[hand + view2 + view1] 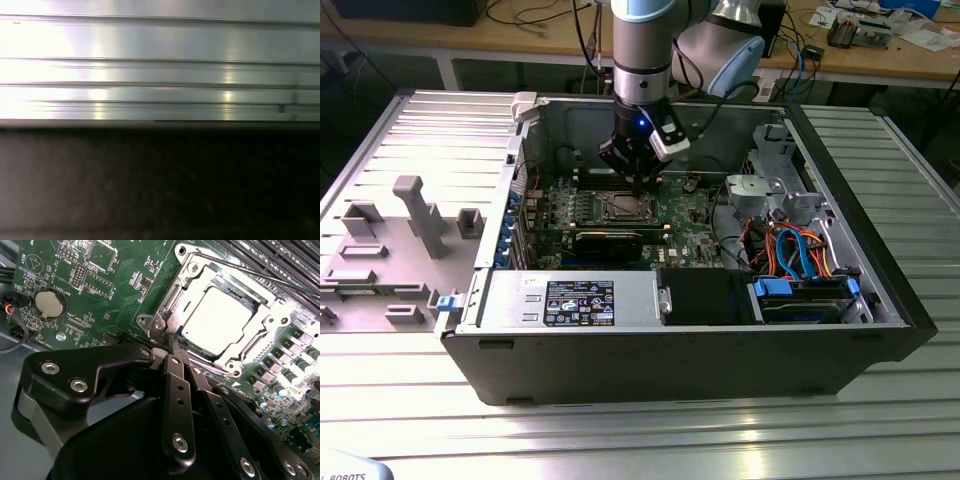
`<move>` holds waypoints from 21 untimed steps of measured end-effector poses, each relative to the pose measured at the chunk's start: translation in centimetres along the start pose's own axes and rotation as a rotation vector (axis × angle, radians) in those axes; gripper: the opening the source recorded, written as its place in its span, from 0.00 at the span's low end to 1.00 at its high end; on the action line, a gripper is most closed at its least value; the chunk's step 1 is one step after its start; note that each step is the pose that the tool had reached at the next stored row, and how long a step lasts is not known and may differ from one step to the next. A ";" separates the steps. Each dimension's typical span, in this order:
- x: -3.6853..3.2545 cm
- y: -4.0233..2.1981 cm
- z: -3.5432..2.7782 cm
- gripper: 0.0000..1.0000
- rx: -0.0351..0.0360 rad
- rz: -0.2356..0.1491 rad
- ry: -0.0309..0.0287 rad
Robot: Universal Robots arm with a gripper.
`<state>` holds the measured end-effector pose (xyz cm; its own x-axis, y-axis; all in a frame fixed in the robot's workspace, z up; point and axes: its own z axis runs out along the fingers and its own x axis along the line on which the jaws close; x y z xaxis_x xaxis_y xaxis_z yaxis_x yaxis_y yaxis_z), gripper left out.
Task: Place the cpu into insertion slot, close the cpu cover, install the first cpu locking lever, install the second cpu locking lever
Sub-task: 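Install the first cpu locking lever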
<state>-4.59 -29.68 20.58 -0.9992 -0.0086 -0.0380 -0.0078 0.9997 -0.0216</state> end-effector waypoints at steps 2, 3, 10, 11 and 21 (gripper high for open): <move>0.00 0.01 0.04 0.11 0.0025 0.000 -0.0002; 0.00 0.01 0.06 0.11 0.0044 0.000 -0.0001; 0.01 0.00 0.25 0.11 0.0185 -0.001 0.0003; 0.00 0.00 0.27 0.11 0.0186 -0.001 0.0003; -0.02 0.01 0.30 0.11 -0.0211 0.001 0.0002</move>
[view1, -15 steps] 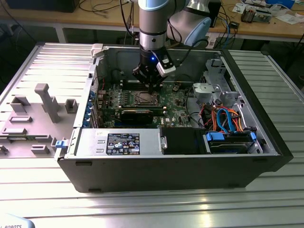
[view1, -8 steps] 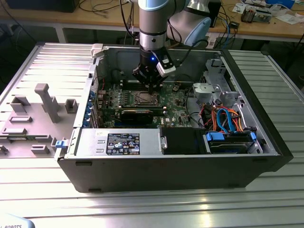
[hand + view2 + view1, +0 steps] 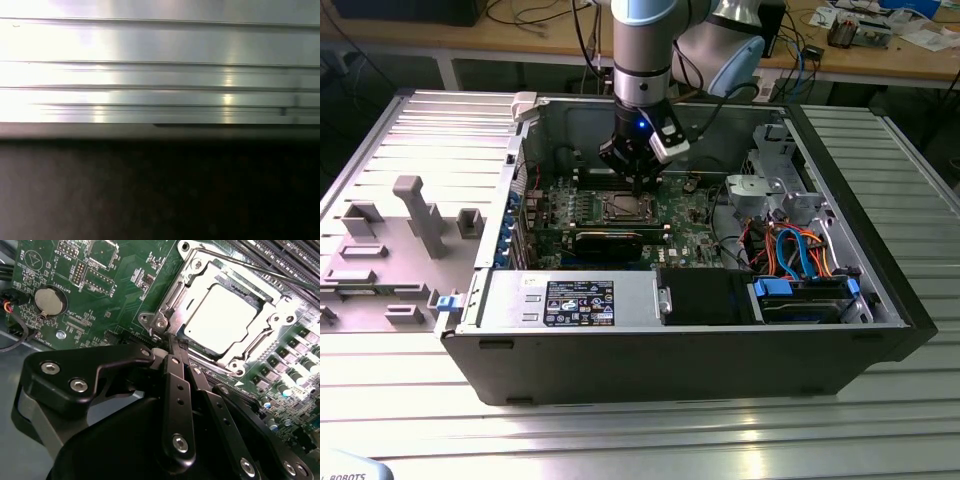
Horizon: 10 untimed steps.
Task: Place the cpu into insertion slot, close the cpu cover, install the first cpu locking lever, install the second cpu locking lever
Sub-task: 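Install the first cpu locking lever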
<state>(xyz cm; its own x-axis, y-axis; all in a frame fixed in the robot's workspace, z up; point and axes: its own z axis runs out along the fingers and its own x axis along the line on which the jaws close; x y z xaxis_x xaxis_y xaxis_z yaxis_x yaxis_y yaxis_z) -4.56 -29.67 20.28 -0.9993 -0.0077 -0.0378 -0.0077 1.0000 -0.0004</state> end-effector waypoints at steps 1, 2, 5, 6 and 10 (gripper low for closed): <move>0.00 0.00 0.00 0.11 -0.0024 0.000 0.0000; 0.00 0.00 0.00 0.11 -0.0045 0.000 -0.0001; 0.00 0.00 0.00 0.11 -0.0106 0.000 -0.0001; 0.00 0.00 0.00 0.11 -0.0118 0.000 -0.0001; 0.00 0.00 0.00 0.11 -0.0174 0.001 -0.0001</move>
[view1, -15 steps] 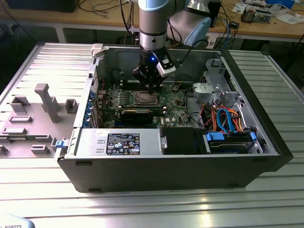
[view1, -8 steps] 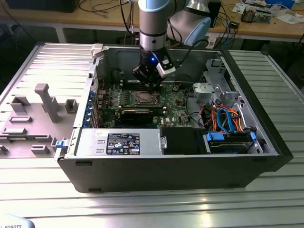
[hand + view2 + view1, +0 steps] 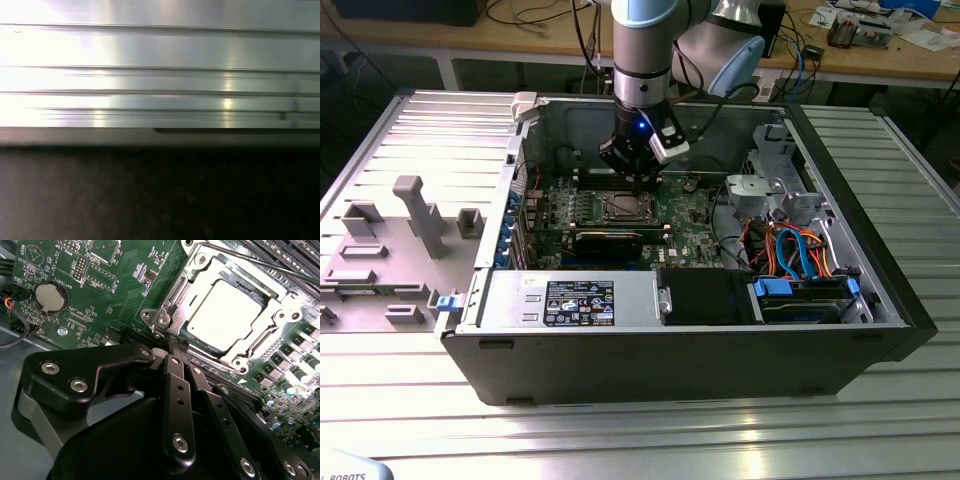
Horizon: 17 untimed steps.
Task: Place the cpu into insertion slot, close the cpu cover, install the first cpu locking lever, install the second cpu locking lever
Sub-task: 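Install the first cpu locking lever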
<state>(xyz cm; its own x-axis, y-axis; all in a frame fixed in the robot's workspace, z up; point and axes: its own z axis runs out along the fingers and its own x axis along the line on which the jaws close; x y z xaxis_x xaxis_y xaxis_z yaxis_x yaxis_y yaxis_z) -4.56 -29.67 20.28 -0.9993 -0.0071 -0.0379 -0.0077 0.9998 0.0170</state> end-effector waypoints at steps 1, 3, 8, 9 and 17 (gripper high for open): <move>0.00 0.00 0.00 0.11 -0.0019 0.000 0.0001; 0.00 0.00 0.00 0.11 -0.0047 0.000 0.0000; 0.00 0.00 0.00 0.11 -0.0157 0.001 0.0000; 0.00 0.00 0.00 0.11 -0.0172 0.001 -0.0001; 0.00 -0.01 0.02 0.11 -0.0235 0.001 -0.0002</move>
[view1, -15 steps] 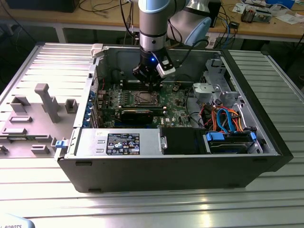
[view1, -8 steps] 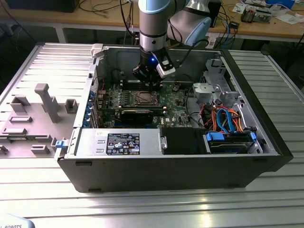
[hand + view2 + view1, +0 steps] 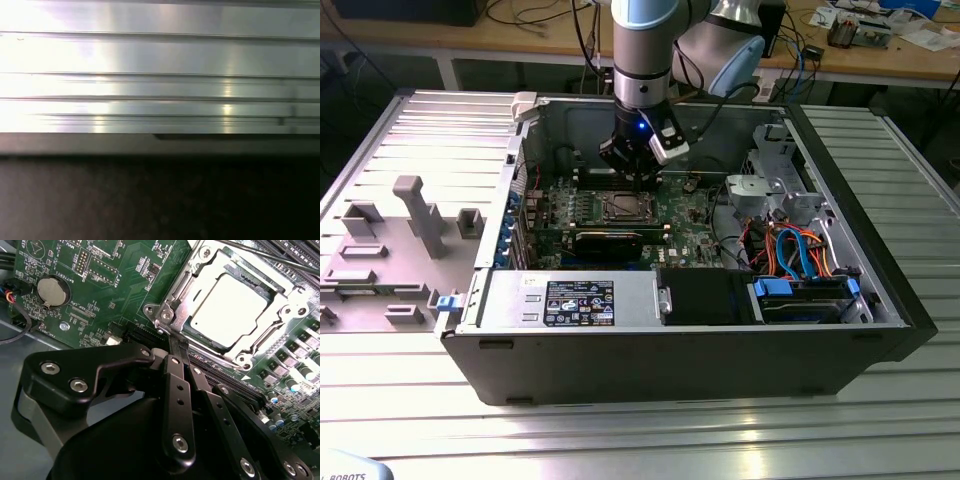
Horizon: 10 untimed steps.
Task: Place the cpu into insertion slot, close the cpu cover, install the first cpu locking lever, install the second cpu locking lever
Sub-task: 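Install the first cpu locking lever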
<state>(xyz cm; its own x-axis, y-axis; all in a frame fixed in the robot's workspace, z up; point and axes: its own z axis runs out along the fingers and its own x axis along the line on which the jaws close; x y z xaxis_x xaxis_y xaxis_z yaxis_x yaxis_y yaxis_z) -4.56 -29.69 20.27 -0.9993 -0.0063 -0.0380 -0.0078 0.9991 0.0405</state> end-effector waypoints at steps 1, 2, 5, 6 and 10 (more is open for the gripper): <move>0.00 -0.02 0.01 0.11 0.0000 0.000 0.0001; 0.00 -0.03 0.03 0.11 0.0003 0.000 0.0001; 0.01 -0.06 0.09 0.11 0.0018 0.000 0.0002; 0.01 -0.06 0.11 0.11 0.0024 0.000 0.0003; 0.01 -0.08 0.19 0.11 0.0022 0.000 0.0002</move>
<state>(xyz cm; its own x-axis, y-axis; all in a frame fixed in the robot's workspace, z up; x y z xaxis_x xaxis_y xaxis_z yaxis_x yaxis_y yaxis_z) -4.56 -29.76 20.08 -0.9993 -0.0061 -0.0378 -0.0075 0.9992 0.0383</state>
